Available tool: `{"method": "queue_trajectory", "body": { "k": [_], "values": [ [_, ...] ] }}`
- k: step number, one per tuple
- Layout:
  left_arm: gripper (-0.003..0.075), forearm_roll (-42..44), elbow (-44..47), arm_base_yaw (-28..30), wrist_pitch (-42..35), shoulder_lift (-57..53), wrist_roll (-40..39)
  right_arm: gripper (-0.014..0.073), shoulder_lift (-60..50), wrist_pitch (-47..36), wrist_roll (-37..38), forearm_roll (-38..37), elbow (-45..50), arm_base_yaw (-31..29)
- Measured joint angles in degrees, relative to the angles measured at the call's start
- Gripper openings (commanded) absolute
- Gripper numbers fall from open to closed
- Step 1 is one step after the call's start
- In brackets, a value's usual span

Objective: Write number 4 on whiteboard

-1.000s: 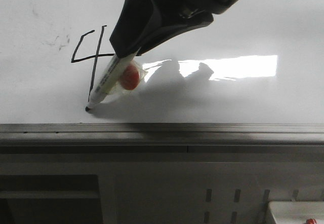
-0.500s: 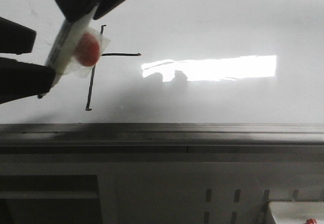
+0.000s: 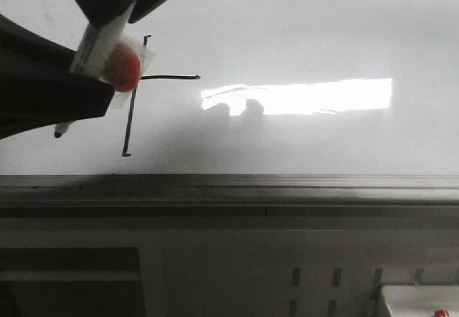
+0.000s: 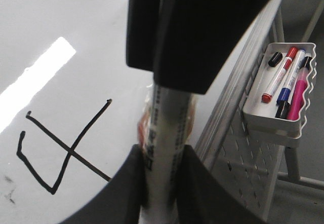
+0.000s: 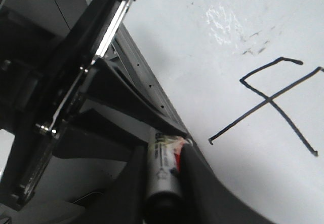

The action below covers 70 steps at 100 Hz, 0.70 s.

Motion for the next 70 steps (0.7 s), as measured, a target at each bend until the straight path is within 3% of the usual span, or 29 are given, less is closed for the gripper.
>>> {"method": "queue_trajectory", "body": {
  "k": [4, 16, 22, 43, 70],
  "values": [
    [-0.0020, 0.0, 0.0, 0.0, 0.0, 0.0, 0.0, 0.0089, 0.0, 0.0, 0.0, 0.0, 0.0, 0.0],
    [-0.0020, -3.2, 0.0, 0.0, -0.3, 0.0, -0.3, 0.0535, 0.0, -1.4, -0.4, 0.0, 0.0, 0.0],
    [-0.0020, -8.0, 0.0, 0.0, 0.4, 0.0, -1.3, 0.0667, -0.1, -2.7, -0.5, 0.0, 0.0, 0.0],
    [-0.0020, -41.2, -1.8, 0.5, 10.5, 0.9, -2.7, 0.0573, -3.2, -7.4, -0.7, -0.4, 0.0, -2.0],
    [-0.0020, -54.8, -4.5, 1.7, 16.1, 5.4, -3.0, 0.0540, -5.3, -8.1, -0.7, -0.6, 0.0, -3.3]
  ]
}}
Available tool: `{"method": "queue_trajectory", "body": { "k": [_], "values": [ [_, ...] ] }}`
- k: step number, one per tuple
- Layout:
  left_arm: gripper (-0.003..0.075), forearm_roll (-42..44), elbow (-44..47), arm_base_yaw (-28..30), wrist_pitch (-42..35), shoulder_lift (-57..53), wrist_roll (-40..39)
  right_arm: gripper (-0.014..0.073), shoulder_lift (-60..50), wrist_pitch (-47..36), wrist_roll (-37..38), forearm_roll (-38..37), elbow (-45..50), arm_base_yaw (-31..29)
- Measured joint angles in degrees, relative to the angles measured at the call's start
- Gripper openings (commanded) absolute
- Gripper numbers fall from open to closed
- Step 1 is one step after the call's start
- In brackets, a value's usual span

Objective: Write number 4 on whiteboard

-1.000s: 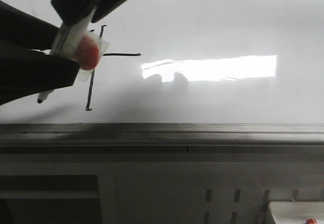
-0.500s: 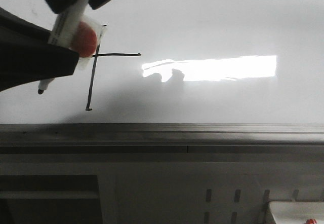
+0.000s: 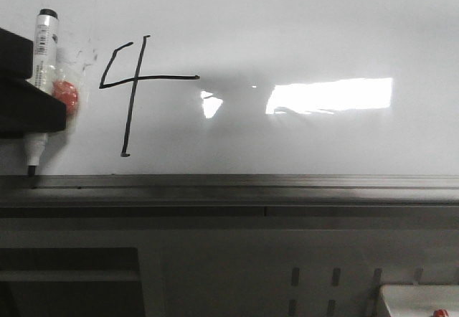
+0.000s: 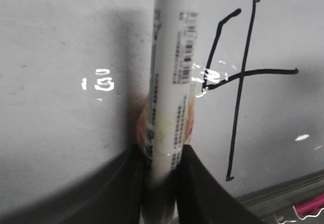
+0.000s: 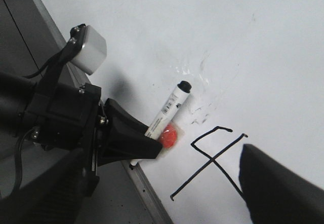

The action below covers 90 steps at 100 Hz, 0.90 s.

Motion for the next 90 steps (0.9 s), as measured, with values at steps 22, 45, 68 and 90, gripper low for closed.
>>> {"method": "queue_trajectory", "body": {
  "k": [22, 45, 68, 90],
  "values": [
    [-0.0020, -1.4, -0.2, 0.0, -1.0, 0.6, -0.1, 0.0540, 0.0, 1.0, -0.1, 0.0, 0.0, 0.0],
    [-0.0020, -1.4, -0.2, 0.0, -1.2, 0.6, -0.1, 0.0540, 0.0, 1.0, -0.1, 0.0, 0.0, 0.0],
    [0.0130, -0.4, -0.2, 0.0, -1.6, 0.6, -0.1, 0.0539, 0.0, 1.0, -0.2, 0.0, 0.0, 0.0],
    [0.0437, 1.0, -0.2, 0.0, -4.3, 0.2, -0.1, 0.0539, 0.0, 1.0, -0.2, 0.0, 0.0, 0.0]
  ]
}}
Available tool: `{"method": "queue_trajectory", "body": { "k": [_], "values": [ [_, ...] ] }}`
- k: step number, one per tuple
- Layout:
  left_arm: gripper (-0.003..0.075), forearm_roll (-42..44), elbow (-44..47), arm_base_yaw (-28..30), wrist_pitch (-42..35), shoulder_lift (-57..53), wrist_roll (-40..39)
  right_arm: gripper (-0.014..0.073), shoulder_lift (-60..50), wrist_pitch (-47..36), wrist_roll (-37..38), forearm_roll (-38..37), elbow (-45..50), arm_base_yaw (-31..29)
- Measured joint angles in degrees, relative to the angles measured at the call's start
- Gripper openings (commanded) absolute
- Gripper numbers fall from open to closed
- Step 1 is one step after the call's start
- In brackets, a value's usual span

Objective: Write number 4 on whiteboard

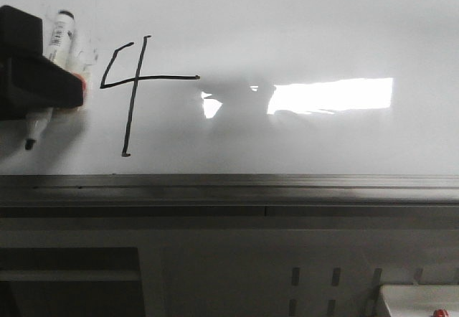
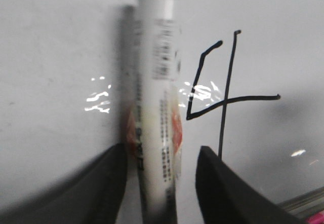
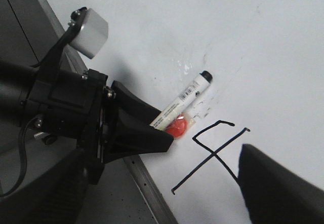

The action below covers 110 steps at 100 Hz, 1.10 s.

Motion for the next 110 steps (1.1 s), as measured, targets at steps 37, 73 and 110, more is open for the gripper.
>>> {"method": "queue_trajectory", "body": {
  "k": [37, 73, 110],
  "values": [
    [0.0211, 1.0, 0.0, 0.0, 2.2, -12.4, 0.0, -0.0040, -5.5, -0.3, 0.0, -0.4, 2.3, -1.6],
    [-0.0020, 19.5, 0.2, 0.0, 8.4, -37.5, 0.0, -0.0064, -33.4, -11.7, 0.0, -1.7, 25.5, -2.7],
    [-0.0020, 24.7, 3.7, 0.0, 13.5, -51.0, 0.0, -0.0064, -60.8, -14.8, 0.0, -2.0, 44.0, -2.7]
  ]
}}
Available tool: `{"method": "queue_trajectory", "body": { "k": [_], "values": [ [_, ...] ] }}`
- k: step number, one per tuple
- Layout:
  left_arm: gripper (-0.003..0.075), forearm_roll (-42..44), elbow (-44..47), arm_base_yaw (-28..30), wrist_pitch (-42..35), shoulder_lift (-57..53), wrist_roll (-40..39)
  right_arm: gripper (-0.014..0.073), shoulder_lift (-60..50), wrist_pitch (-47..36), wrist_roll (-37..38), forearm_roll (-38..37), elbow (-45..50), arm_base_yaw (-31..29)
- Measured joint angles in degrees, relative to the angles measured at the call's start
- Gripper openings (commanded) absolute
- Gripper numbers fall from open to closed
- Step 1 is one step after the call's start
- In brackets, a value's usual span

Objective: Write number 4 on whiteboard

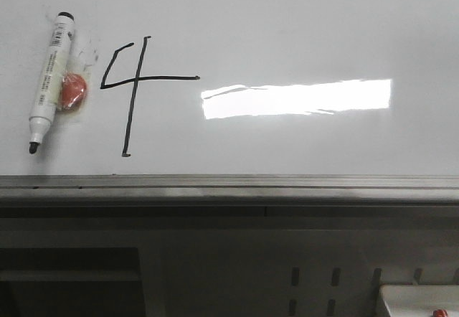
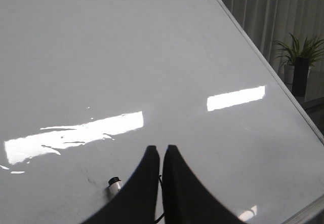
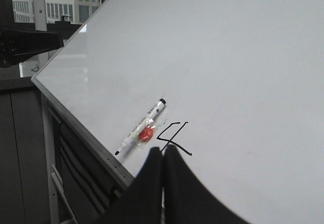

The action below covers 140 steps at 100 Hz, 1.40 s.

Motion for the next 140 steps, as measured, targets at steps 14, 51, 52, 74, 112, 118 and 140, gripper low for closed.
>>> {"method": "queue_trajectory", "body": {
  "k": [14, 51, 52, 74, 112, 118, 140],
  "values": [
    [-0.0020, 0.0, 0.1, 0.0, 0.1, -0.1, 0.0, -0.0064, -3.2, -0.2, 0.0, 0.0, 0.7, 0.0],
    [-0.0020, 0.1, 0.2, 0.0, 0.1, -0.1, 0.0, -0.0064, -3.5, -0.7, 0.0, -0.2, 0.7, 0.0],
    [-0.0020, 0.2, 0.3, 0.0, 0.1, -0.1, 0.0, -0.0064, -3.5, -0.7, 0.0, -0.2, 0.7, 0.0],
    [-0.0020, 0.2, 2.1, 0.2, 1.1, -0.1, 0.0, -0.0064, -3.5, -0.7, 0.0, -0.2, 0.7, 0.0],
    [-0.0020, -1.5, 10.7, 19.0, 11.3, -5.7, 0.0, -0.0064, -3.5, -0.7, 0.0, -0.2, 0.7, 0.0],
    [-0.0020, -2.2, 13.0, 22.3, 11.3, -8.3, 0.0, -0.0064, -3.5, -0.7, 0.0, -0.3, 0.7, 0.0],
    [-0.0020, -4.8, 19.1, 31.1, 13.1, -12.0, 0.0, -0.0064, -3.5, -0.8, -0.1, -0.3, 0.7, 0.0]
  ]
}}
